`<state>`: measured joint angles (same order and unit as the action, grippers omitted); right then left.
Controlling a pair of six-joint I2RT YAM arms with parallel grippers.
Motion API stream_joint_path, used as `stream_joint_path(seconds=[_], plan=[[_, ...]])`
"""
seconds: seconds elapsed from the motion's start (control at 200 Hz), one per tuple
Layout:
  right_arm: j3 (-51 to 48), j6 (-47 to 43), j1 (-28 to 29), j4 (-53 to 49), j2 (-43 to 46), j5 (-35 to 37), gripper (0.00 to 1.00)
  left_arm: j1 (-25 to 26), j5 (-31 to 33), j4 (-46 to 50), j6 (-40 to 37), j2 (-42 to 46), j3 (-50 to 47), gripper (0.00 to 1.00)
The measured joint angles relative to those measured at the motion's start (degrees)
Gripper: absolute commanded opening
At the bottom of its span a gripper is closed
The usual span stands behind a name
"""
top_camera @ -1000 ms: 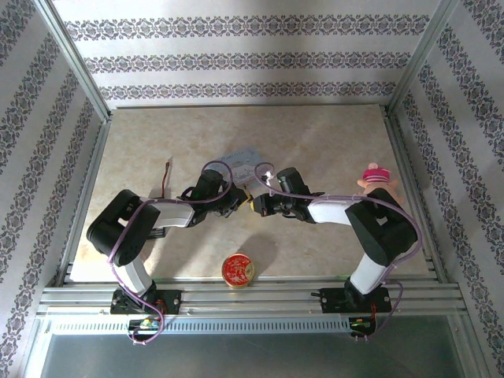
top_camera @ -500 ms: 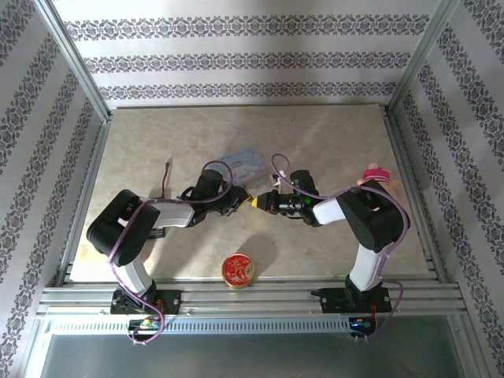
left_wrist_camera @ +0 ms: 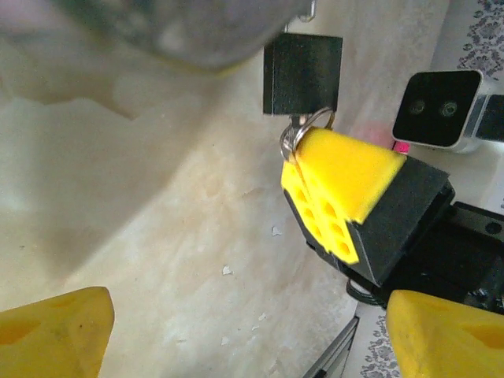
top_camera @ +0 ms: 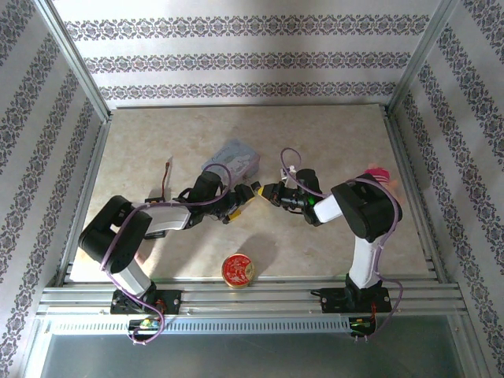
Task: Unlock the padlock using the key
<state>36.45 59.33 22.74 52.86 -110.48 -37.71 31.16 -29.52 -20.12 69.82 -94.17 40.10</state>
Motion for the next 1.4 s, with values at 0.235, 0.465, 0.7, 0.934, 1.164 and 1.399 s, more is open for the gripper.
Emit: stream_joint_path(seconds=[0.235, 0.465, 0.7, 0.934, 1.164, 1.399], plan=[[-0.11, 0.76, 0.39, 1.40, -0.48, 1.11, 0.02, -0.04, 2.49, 7.89, -4.83, 6.27, 0.94, 0.99], [-0.22, -0.04, 1.73, -0.52, 0.57, 3.30, 0.25, -0.26, 9.40, 16.90, -12.04, 13.55, 5.57, 0.99], [-0.22, -2.32, 3.26, -5.18, 2.86, 6.23, 0.31, -3.04, 13.27, 20.79, -15.69, 15.67, 7.10, 0.99], [1.79, -8.33, 6.19, -20.57, 10.62, 13.57, 0.41, -5.86, 17.53, 27.56, -21.24, 14.91, 12.02, 0.99], [14.49, -15.21, 14.29, -45.40, 14.40, 30.16, 0.49, -7.82, 25.24, 31.95, -27.58, 9.20, 19.37, 0.99], [25.38, -18.49, 19.23, -59.76, 10.58, 42.07, 0.52, -10.97, 27.15, 35.50, -30.12, -2.60, 24.46, 0.99]])
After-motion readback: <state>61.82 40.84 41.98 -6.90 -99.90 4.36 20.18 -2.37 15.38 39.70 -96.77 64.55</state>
